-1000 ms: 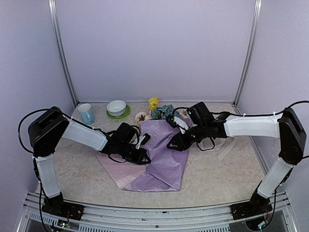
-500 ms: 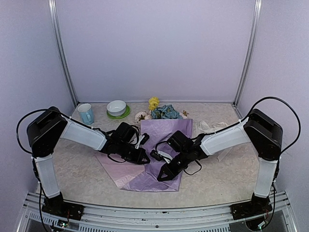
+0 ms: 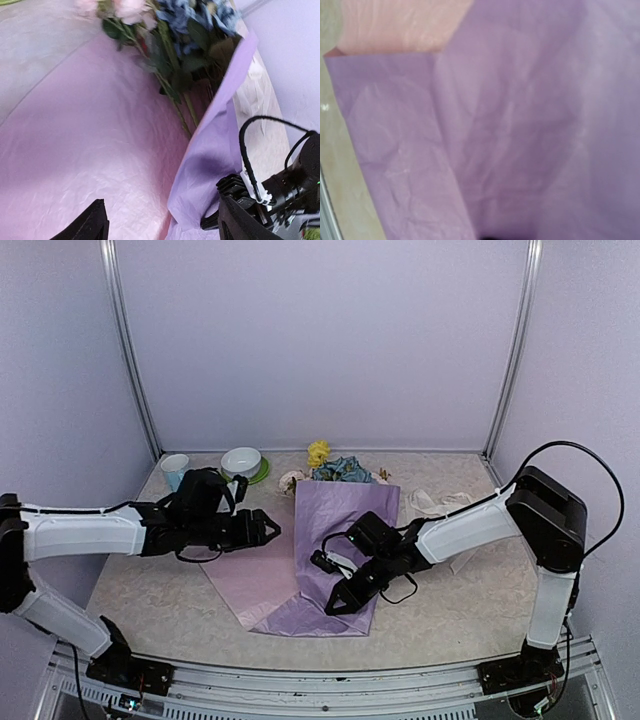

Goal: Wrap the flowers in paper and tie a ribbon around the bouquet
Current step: Pick up the two-thirds-folded wrapping paper from the center of the board.

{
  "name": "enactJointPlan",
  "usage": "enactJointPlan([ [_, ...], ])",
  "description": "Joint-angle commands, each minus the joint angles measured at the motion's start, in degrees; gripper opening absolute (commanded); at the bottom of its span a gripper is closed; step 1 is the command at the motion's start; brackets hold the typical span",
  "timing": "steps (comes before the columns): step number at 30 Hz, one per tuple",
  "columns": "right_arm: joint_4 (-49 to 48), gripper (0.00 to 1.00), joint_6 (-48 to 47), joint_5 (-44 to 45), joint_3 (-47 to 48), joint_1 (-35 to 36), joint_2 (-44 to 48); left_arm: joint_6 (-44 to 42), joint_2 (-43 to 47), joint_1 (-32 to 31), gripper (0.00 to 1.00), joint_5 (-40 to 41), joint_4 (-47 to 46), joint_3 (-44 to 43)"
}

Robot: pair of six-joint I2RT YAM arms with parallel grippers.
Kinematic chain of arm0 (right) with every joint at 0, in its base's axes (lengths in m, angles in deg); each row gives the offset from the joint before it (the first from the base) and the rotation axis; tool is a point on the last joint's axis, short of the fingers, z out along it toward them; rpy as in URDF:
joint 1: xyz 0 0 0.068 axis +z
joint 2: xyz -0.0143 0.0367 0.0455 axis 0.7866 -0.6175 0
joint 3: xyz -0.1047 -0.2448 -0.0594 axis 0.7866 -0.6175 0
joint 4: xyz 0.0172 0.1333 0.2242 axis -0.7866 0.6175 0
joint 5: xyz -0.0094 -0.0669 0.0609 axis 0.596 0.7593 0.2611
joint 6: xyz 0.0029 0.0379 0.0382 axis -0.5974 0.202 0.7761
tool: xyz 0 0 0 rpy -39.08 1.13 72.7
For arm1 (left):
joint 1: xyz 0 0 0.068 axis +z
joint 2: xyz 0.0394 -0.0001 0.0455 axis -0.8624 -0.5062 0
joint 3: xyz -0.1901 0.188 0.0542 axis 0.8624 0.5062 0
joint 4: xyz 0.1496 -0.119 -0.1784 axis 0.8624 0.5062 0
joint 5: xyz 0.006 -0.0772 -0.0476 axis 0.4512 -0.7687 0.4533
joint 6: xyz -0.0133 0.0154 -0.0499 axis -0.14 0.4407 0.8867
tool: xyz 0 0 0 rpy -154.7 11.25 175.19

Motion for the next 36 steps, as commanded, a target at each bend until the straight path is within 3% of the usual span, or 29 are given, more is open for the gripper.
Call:
enactJointPlan([
  [1, 2.71, 0.01, -1.2, 3.67, -2.53, 1.0, -0.91, 15.64, 9.33, 1.84, 0.81, 7.72, 9.48, 10.7],
  [4, 2.62, 0.01, -1.98, 3.56, -2.39, 1.07, -0.6, 22.29, 16.14, 2.85, 0.86, 6.05, 10.5, 19.12],
  [9, 2.28, 0.01, -2.62, 3.71, -2.72, 1.18, -0.41, 28.56, 21.62, 5.03, 0.9, 1.24, 2.63, 29.57],
  [16, 1.61, 0.01, -2.32, 3.8, -2.84, 1.31, -0.27, 28.86, 13.33, 4.97, 0.91, -5.98, -13.8, 32.33],
  [19, 1.71, 0.01, -2.19, 4.05, -2.55, 1.36, 0.0, 30.55, 10.41, 4.78, 0.84, -9.49, -23.8, 33.8],
  [21, 1.78, 0.01, -2.08, 4.0, -2.51, 1.37, -0.12, 29.89, 11.02, 4.13, 0.79, -8.99, -25.61, 32.92],
  [27, 1.82, 0.01, -1.98, 3.23, -2.32, 1.44, -1.17, 24.32, 19.48, 1.53, 0.55, -3.49, -24.39, 30.1],
  [31, 2.17, 0.01, -2.36, 3.5, -2.36, 1.44, -0.96, 22.31, 22.27, 0.61, 0.55, -2.37, -25.78, 31.15],
  [36, 3.28, 0.01, -3.04, 4.04, -1.72, 1.45, -0.91, 25.8, 23.35, 2.38, 0.52, 4.97, -6.39, 28.21],
])
